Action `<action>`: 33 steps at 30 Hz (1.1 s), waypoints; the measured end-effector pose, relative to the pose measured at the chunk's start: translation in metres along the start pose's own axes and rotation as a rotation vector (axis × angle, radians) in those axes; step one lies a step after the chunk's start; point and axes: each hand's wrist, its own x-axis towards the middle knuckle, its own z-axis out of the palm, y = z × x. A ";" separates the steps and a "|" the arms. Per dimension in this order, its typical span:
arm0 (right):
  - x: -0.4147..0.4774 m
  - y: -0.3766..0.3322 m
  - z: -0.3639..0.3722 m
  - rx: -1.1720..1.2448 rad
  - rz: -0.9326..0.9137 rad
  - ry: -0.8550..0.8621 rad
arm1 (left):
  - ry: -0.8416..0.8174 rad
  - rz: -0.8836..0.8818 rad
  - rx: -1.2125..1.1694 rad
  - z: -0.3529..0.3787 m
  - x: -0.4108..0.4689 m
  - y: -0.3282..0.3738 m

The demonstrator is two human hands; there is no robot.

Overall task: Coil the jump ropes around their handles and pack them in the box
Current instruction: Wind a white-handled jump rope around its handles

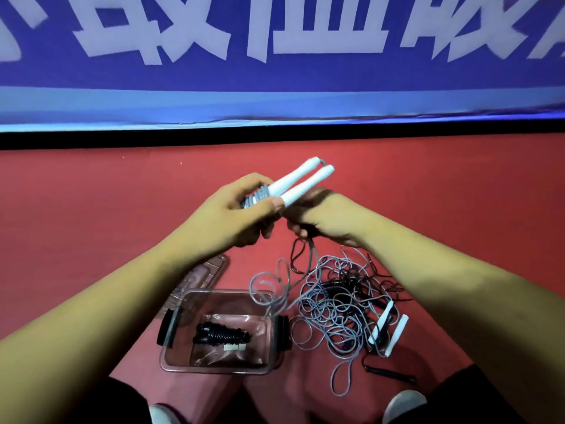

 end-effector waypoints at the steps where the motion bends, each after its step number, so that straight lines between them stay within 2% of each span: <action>1: 0.001 0.001 0.004 0.016 0.002 -0.036 | 0.021 -0.021 -0.006 -0.004 0.002 -0.002; 3: -0.002 0.000 0.011 0.053 0.019 -0.113 | 0.069 -0.066 0.009 -0.011 0.005 -0.005; 6: -0.001 -0.007 0.012 0.024 0.050 -0.111 | 0.169 -0.083 0.025 -0.022 0.009 -0.008; 9: -0.007 -0.013 0.012 -0.160 0.023 -0.084 | 0.291 -0.086 0.014 -0.039 0.013 -0.011; 11: -0.013 -0.017 0.013 -0.383 -0.047 -0.040 | 0.326 -0.114 -0.022 -0.051 0.013 -0.015; 13: -0.018 -0.021 0.011 -0.523 -0.100 0.000 | 0.294 -0.153 -0.019 -0.057 0.011 -0.019; 18: -0.027 -0.037 0.012 -0.669 -0.107 -0.020 | 0.227 -0.222 0.147 -0.045 0.012 -0.022; 22: -0.030 -0.043 0.016 -0.751 -0.143 -0.009 | 0.059 -0.299 0.415 -0.032 0.016 -0.032; 25: -0.033 -0.052 0.011 -0.843 -0.181 0.003 | 0.011 -0.269 0.670 -0.024 0.017 -0.037; 28: -0.033 -0.055 0.002 -0.894 -0.229 0.073 | -0.097 -0.233 0.814 -0.012 0.015 -0.034; 31: -0.031 -0.054 -0.006 -0.880 -0.252 0.087 | -0.253 -0.226 0.823 0.002 0.010 -0.029; 33: -0.031 -0.053 -0.011 -0.840 -0.243 0.088 | -0.320 -0.270 0.645 0.010 0.007 -0.026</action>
